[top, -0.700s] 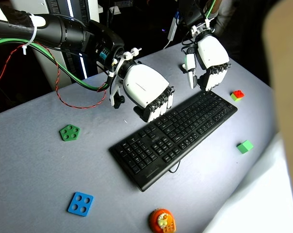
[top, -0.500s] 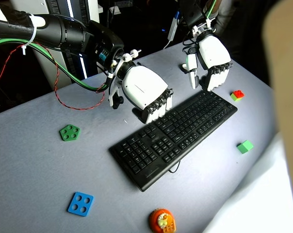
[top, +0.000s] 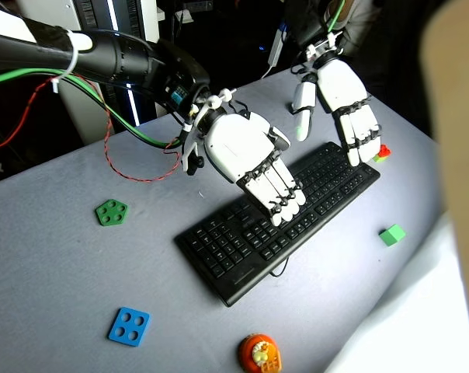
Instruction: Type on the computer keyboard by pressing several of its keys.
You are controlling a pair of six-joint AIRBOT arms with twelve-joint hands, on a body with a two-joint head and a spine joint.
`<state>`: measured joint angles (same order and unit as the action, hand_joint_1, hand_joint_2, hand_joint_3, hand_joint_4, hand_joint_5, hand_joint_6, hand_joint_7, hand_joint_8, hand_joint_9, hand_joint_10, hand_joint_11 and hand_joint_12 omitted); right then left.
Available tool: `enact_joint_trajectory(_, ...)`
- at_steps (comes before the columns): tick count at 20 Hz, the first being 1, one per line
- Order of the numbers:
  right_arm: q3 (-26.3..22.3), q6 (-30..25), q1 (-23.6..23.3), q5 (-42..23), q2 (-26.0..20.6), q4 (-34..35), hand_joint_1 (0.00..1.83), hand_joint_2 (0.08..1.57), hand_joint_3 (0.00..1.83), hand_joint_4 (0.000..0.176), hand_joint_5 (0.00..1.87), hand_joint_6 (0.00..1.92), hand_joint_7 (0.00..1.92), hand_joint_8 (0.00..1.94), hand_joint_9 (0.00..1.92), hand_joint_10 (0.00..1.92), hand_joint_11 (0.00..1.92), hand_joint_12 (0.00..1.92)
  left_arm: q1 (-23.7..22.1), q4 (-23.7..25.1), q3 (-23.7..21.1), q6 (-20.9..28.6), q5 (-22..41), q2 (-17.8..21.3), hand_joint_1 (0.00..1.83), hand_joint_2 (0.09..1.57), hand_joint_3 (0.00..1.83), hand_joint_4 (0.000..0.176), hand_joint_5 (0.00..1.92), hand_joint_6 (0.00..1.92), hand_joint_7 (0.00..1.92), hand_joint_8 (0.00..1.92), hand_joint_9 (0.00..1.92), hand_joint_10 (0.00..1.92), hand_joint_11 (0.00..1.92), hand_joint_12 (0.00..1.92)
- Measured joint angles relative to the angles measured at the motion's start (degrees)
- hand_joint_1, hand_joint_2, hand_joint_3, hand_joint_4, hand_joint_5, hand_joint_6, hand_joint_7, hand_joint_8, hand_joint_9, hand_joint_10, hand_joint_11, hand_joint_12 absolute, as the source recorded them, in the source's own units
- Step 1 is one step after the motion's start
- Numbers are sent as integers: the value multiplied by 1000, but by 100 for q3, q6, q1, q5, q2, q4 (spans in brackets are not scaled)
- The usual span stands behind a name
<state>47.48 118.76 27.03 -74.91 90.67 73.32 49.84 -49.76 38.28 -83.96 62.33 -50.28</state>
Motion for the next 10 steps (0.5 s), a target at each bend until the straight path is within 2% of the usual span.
enact_joint_trajectory(1, 37, 13, 0, -17, 101, -2, 0, 1060, 0, 0, 261, 0, 272, 3, 252, 4, 0, 762, 151, 39, 31, 46, 164, -129, 67, 1246, 0, 23, 178, 3, 158, 3, 128, 6, 0, 392)
enact_joint_trajectory(3, 125, 52, 7, -46, 256, 11, 0, 1057, 0, 0, 256, 1, 280, 2, 244, 5, 0, 636, 352, 81, 103, 142, 422, -286, 79, 1244, 0, 15, 252, 19, 230, 14, 201, 22, 0, 619)
enact_joint_trajectory(4, 205, 101, 31, -120, 378, 11, 0, 1065, 0, 4, 237, 0, 282, 1, 247, 5, 0, 607, 505, 118, 181, 190, 693, -457, 63, 1247, 0, 16, 281, 20, 267, 14, 240, 27, 0, 723)
enact_joint_trajectory(5, 232, 111, 50, -155, 424, -37, 0, 1063, 0, 5, 243, 3, 297, 5, 259, 7, 0, 650, 586, 133, 210, 238, 817, -538, 33, 1258, 3, 9, 289, 15, 290, 12, 270, 28, 0, 798)
enact_joint_trajectory(6, 260, 120, 66, -173, 483, 11, 0, 1062, 0, 8, 244, 3, 294, 2, 267, 7, 0, 691, 688, 129, 264, 282, 953, -682, 38, 1261, 3, 10, 321, 19, 341, 17, 330, 40, 0, 910)
enact_joint_trajectory(7, 282, 116, 66, -186, 518, 109, 0, 1062, 0, 9, 245, 3, 294, 1, 268, 7, 0, 700, 743, 131, 321, 289, 1003, -782, 44, 1261, 1, 10, 330, 16, 355, 12, 346, 36, 0, 946)
enact_joint_trajectory(8, 306, 118, 66, -197, 546, 210, 0, 1060, 0, 9, 252, 4, 305, 3, 276, 7, 0, 728, 772, 160, 387, 310, 1038, -885, 56, 1267, 2, 0, 363, 19, 395, 14, 378, 37, 0, 998)
enact_joint_trajectory(10, 385, 116, 66, -216, 614, 376, 0, 1060, 0, 1, 264, 8, 320, 8, 291, 12, 0, 733, 800, 258, 511, 308, 1064, -1012, 136, 1257, 0, 0, 422, 28, 421, 9, 400, 32, 0, 1039)
